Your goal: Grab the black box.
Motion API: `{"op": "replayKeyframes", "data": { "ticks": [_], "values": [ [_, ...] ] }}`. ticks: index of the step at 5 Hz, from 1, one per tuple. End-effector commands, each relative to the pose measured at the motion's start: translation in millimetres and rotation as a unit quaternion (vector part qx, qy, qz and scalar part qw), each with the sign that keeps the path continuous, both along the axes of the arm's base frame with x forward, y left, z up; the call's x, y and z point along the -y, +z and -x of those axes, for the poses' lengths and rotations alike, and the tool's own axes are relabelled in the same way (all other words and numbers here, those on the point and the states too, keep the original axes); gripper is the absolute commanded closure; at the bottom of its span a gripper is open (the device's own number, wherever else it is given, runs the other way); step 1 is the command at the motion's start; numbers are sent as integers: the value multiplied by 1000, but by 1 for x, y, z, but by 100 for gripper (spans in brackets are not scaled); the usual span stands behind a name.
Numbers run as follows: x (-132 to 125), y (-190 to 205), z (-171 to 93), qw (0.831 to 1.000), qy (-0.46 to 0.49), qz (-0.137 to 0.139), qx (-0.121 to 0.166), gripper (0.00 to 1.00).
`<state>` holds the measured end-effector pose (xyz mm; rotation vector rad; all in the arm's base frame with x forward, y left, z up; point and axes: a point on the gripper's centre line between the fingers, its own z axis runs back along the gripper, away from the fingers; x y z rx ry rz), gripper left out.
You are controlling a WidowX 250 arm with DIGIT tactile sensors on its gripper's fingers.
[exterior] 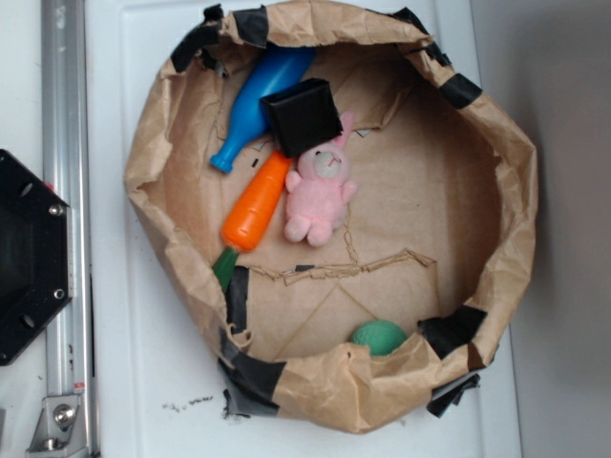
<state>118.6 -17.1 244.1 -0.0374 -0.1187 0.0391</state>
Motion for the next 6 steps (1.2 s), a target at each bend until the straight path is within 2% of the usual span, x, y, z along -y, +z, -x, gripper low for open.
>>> {"op": "replayKeyframes", "data": {
  "ticks": [1,2,3,4,5,6],
  "values": [
    [0,0,0,1000,0,0,0,0],
    [-3,-7,-38,999,24,-13,-20,0],
    [-10,-18,-72,998,55,-28,-22,0],
    [-12,-37,-98,991,134,-10,-20,0],
    [-16,-60,-119,977,207,-19,-35,0],
    [-29,-81,-131,953,300,-22,-20,0]
  ]
}}
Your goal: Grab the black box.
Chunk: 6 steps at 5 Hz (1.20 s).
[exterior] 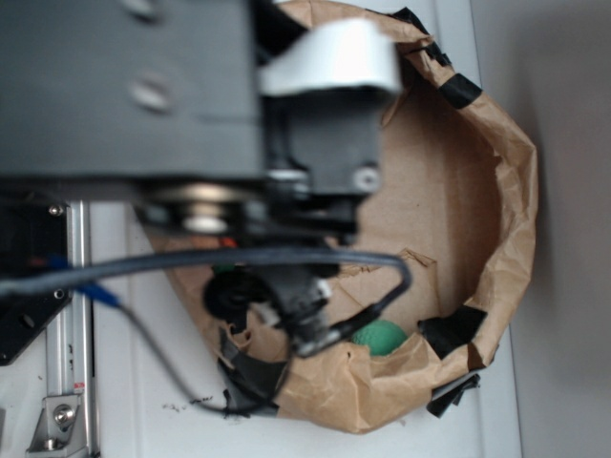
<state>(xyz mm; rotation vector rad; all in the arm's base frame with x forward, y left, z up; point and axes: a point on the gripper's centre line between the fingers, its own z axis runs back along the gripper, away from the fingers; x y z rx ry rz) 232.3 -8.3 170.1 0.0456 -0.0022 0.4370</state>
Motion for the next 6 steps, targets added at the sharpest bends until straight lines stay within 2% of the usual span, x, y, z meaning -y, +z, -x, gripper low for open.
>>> {"op": "replayKeyframes", "data": {
  "ticks": [1,2,6],
  "values": [
    [-38,-20,-14,971,226,-35,74,0],
    [-48,-26,-10,960,260,-76,65,0],
    [-48,-26,-10,960,260,-76,65,0]
  ]
}}
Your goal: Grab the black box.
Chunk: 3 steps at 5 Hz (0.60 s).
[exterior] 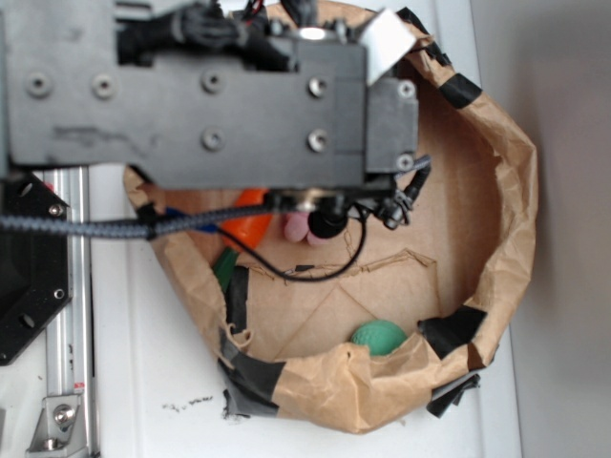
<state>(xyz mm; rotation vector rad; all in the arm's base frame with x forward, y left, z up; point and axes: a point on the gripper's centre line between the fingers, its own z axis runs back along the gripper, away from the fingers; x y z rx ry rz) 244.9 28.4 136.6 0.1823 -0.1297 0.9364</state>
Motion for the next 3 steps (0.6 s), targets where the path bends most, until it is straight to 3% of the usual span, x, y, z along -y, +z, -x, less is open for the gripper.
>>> {"op": "replayKeyframes", "data": {
  "ticks": [1,2,3],
  "values": [
    [-11,8,3,1000,13,-1,15,0],
    [-26,-6,-12,997,-80,-3,23,0],
    [-25,-16,-16,980,-199,-18,12,0]
  ]
}}
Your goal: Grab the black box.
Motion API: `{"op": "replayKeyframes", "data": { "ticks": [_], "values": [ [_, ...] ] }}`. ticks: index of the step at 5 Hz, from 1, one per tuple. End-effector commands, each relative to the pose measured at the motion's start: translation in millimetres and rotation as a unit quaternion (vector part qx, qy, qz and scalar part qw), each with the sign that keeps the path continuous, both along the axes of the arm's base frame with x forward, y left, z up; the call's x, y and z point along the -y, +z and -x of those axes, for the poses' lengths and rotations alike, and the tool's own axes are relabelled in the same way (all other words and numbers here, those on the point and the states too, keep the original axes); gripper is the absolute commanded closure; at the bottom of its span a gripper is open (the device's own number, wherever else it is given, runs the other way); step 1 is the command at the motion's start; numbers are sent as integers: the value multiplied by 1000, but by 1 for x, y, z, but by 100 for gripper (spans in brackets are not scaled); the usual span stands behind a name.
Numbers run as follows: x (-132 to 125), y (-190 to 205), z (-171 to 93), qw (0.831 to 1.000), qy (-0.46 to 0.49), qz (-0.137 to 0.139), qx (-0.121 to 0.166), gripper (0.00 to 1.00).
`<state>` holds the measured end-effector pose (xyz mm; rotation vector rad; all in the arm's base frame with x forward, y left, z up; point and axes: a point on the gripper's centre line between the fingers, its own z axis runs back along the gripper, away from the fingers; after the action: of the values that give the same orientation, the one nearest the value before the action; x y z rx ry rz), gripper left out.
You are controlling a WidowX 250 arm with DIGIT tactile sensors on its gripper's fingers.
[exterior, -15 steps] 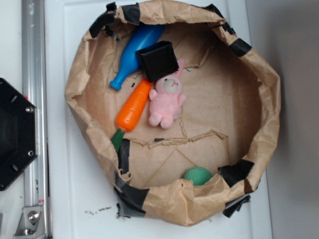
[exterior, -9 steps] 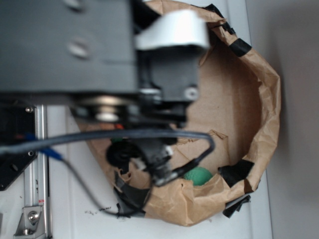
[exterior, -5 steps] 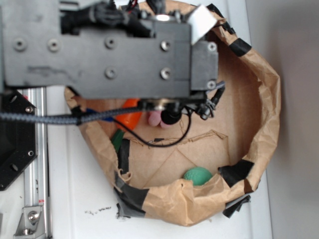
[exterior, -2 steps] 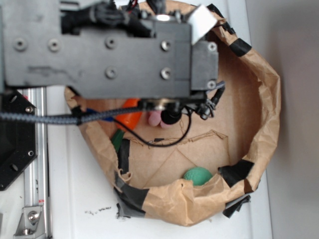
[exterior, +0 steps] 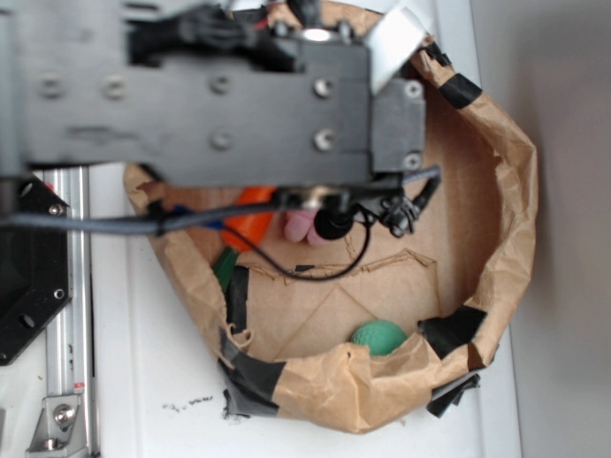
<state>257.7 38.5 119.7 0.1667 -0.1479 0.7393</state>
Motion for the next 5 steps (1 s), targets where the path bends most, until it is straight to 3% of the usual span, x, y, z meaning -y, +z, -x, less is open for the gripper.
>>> {"op": "replayKeyframes", "data": {
  "ticks": [1,2,3,4,5],
  "values": [
    [-12,-5,-2,988,-155,-22,-15,0],
    [-12,-18,-4,987,-156,-16,-30,0],
    [-19,-43,-11,985,-162,-7,-63,0],
    [-29,-52,-13,979,-189,16,-68,0],
    [-34,-54,-14,975,-211,22,-66,0]
  ]
}}
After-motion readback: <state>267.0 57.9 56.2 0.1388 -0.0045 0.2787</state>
